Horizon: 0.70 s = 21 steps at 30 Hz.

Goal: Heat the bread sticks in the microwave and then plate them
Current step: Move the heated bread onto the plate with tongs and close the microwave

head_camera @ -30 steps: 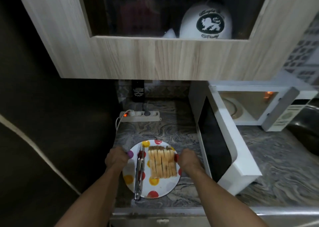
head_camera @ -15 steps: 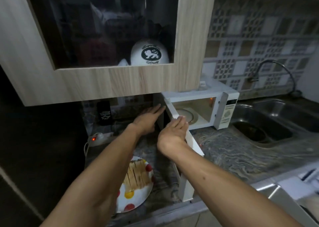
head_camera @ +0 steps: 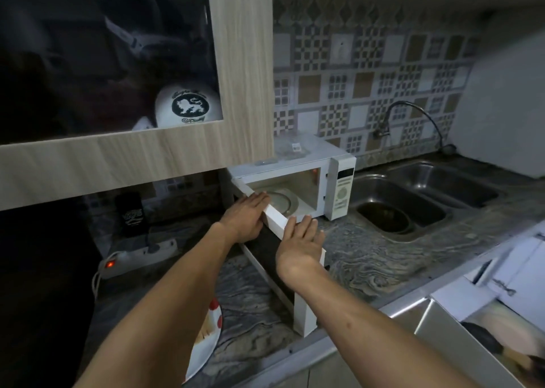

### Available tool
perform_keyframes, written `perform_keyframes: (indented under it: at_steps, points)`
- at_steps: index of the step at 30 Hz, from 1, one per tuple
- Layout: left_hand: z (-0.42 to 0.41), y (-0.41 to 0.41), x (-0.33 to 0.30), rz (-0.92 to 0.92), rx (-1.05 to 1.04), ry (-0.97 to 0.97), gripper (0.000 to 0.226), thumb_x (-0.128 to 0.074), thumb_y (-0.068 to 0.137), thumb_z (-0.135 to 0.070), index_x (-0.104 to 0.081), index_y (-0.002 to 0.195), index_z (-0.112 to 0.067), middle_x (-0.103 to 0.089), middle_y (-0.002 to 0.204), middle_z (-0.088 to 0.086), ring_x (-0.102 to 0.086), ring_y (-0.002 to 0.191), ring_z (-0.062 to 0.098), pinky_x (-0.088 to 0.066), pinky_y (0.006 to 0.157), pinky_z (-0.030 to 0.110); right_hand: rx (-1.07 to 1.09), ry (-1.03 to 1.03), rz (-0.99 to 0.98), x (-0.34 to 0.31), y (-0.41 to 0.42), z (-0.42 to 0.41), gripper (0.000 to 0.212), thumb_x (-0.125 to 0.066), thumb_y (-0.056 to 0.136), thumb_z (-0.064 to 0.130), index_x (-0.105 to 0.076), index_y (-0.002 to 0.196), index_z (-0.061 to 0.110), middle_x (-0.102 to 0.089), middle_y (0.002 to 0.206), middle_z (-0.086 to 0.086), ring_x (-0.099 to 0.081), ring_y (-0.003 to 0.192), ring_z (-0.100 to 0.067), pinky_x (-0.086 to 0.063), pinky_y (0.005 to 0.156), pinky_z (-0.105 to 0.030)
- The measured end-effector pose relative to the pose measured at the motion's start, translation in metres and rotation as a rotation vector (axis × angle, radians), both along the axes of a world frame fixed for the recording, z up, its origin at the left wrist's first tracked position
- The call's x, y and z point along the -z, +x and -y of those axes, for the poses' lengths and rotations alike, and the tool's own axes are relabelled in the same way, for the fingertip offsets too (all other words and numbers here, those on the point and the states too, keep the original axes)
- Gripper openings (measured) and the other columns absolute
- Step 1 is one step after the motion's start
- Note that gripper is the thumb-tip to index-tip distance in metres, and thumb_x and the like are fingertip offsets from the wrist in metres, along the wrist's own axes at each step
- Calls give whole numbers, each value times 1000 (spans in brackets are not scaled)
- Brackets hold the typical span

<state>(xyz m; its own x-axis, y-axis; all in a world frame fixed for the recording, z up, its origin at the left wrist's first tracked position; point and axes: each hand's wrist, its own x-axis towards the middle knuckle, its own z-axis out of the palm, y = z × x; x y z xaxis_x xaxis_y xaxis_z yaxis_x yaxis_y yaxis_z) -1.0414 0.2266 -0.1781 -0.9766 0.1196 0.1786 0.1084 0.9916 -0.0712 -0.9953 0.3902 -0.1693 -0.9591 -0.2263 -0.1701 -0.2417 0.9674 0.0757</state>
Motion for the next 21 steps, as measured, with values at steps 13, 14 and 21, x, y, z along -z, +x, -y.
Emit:
perform_keyframes:
  at_steps: [13, 14, 21]
  points:
    - [-59, -61, 11, -29, -238, 23, 68, -38, 101, -33, -7, 156, -6, -6, 163, 11, -6, 151, 23, -6, 123, 34, -92, -66, -94, 5, -114, -88, 84, -47, 97, 7, 13, 156, 3, 11, 160, -31, 9, 149, -46, -2, 121, -55]
    - [-63, -67, 11, -25, -271, 31, 67, -37, 102, -32, -7, 155, -6, -6, 163, 11, -6, 151, 23, -6, 123, 34, -111, -84, -103, 6, -124, -94, 85, -49, 97, 8, 12, 156, 3, 10, 161, -30, 8, 150, -45, -3, 121, -54]
    - [-91, -107, 16, -34, -494, 26, 68, -36, 102, -27, 0, 155, -5, 3, 164, 11, -1, 151, 24, -5, 123, 36, -289, -172, -118, 9, -205, -122, 76, -44, 101, 19, 5, 158, 9, 6, 165, -19, 8, 152, -36, -1, 123, -51]
